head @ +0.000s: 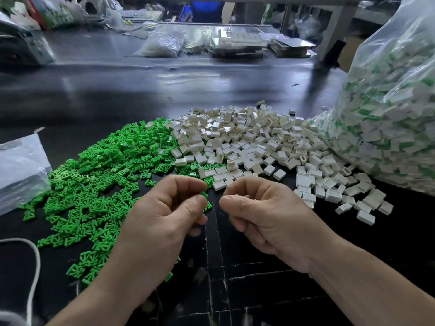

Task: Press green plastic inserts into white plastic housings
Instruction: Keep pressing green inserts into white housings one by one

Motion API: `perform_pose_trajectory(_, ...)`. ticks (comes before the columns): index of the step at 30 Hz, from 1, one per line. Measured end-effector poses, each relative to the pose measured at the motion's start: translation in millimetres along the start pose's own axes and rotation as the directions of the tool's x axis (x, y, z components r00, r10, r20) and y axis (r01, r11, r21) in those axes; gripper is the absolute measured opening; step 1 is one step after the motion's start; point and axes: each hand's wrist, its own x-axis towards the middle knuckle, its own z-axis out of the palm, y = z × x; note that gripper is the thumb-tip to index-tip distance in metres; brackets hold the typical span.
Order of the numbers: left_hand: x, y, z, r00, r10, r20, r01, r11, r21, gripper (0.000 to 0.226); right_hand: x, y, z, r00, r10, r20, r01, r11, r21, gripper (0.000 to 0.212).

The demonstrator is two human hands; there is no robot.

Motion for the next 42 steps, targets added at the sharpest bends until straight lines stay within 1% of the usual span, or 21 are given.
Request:
perform_pose_trajectory(2,-1.3,1.8,5.3,0.999,-0.049,0.024,0.053,0.983,-0.177,0.018,-1.9,-1.3,0.9,0.999,0.005,0.04,-0.005,1.0,0.01,0.014)
perform_pose_trajectory(4,-1.8,1.5,9.6,0.997,-0.07,0.043,0.078,0.962,-0.263,0.022,-3.2,-2.1,0.5,0.999,0.025,0.044,-0.026,0.999,0.027,0.022)
perform_pose_trajectory(6,-1.6,2.0,11.2,0.997,-0.065,0.044,0.074,0.959,-0.274,0.024,-4.6,-2.9,0.5,0.998,0.041,0.047,-0.043,0.998,0.055,0.022)
perform_pose_trajectory(11,-3.4,8.3,11.3,0.999,-0.018,0.03,0.026,0.956,-0.291,0.018,-6.8,-3.6,0.8,0.997,0.069,0.041,-0.073,0.989,0.131,0.023)
perform_pose_trajectory(13,-4.3,9.4,10.8,1.0,-0.016,0.026,0.023,0.956,-0.292,0.017,-6.3,-3.3,0.9,0.996,0.068,0.063,-0.079,0.978,0.195,0.021)
perform_pose_trajectory(16,-4.5,8.8,10.7,0.999,-0.033,0.019,0.037,0.955,-0.295,0.019,-4.8,-2.1,-0.5,0.995,0.071,0.074,-0.091,0.944,0.317,0.033)
perform_pose_trajectory(18,-4.4,7.7,10.3,0.999,-0.035,0.02,0.039,0.958,-0.285,0.02,-4.0,-1.2,-1.4,0.995,0.063,0.08,-0.086,0.938,0.337,0.031)
perform_pose_trajectory(24,-6.8,6.2,11.5,0.999,0.022,0.037,-0.015,0.983,-0.183,0.014,-3.5,1.0,0.4,0.994,0.045,0.097,-0.066,0.97,0.233,0.013)
perform_pose_trajectory(27,-7.0,6.1,12.2,0.999,0.029,0.018,-0.025,0.986,-0.165,0.014,-4.1,1.1,0.7,0.997,0.013,0.082,-0.03,0.977,0.212,0.015)
perform_pose_trajectory(30,-6.9,7.2,12.4,0.999,0.04,0.025,-0.035,0.988,-0.15,0.014,-5.0,1.5,3.2,0.998,-0.02,0.054,0.012,0.99,0.138,0.017)
perform_pose_trajectory(32,-7.0,7.4,11.9,0.998,0.047,0.033,-0.042,0.99,-0.132,0.014,-5.2,1.8,4.0,0.999,-0.025,0.036,0.021,0.994,0.109,0.014)
perform_pose_trajectory(35,-6.5,6.5,10.8,0.999,0.053,0.011,-0.052,0.991,-0.12,0.012,-5.0,1.4,2.1,1.0,-0.008,0.026,0.004,0.991,0.134,0.008)
perform_pose_trajectory(38,-6.6,6.0,9.4,0.998,0.059,-0.016,-0.06,0.993,-0.098,0.012,-5.0,0.7,0.9,0.999,-0.006,0.036,0.001,0.988,0.154,0.007)
perform_pose_trajectory(42,-6.5,4.9,9.5,0.997,0.076,-0.012,-0.076,0.995,-0.057,0.012,-5.5,1.1,1.2,0.997,-0.024,0.071,0.015,0.992,0.122,0.009)
